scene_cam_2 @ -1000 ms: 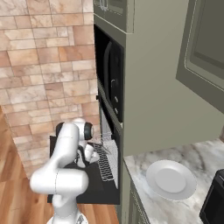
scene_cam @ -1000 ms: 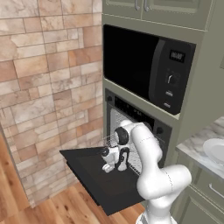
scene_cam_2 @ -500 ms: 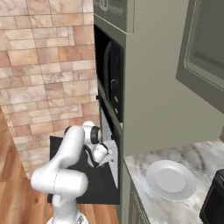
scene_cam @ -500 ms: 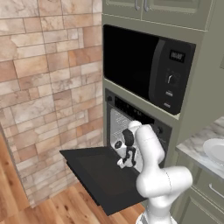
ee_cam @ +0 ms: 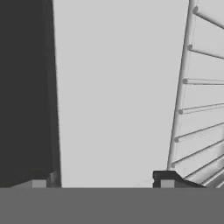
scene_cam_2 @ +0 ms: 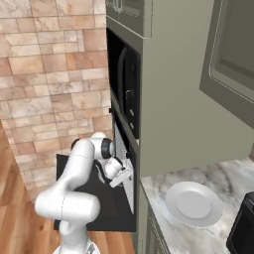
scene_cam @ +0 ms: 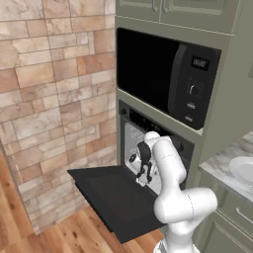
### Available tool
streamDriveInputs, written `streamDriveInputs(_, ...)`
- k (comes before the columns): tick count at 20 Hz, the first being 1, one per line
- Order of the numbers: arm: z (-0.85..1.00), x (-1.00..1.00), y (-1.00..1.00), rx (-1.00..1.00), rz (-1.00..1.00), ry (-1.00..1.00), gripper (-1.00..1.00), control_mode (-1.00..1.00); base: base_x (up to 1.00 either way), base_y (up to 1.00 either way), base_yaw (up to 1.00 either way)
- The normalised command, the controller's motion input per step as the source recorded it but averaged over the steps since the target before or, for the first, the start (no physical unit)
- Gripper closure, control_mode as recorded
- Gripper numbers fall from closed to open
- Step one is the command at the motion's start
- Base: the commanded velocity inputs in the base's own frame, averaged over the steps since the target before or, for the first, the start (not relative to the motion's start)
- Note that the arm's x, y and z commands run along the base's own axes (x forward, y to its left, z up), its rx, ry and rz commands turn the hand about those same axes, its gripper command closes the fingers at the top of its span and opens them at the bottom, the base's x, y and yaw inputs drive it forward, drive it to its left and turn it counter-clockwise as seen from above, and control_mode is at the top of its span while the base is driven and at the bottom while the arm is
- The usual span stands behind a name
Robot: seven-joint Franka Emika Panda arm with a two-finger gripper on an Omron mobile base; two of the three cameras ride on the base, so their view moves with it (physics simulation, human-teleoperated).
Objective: Place the fish on the bottom rack of the oven, and slide the tray back inside. Close the oven door.
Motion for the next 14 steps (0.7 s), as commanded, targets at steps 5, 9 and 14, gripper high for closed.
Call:
streamDriveInputs(5, 0.95, -0.94, 0.62, -0.11, 0.04, -0.30, -1.00, -1.00, 0.00, 0.00, 0.00)
streamDriveInputs(9, 1.00, -1.00, 0.71, -0.15, 0.03, -0.47, -1.00, -1.00, 0.00, 0.00, 0.00)
streamDriveInputs(14, 1.00, -1.00, 0.75, -0.15, 0.03, -0.49, -1.00, -1.00, 0.00, 0.00, 0.00)
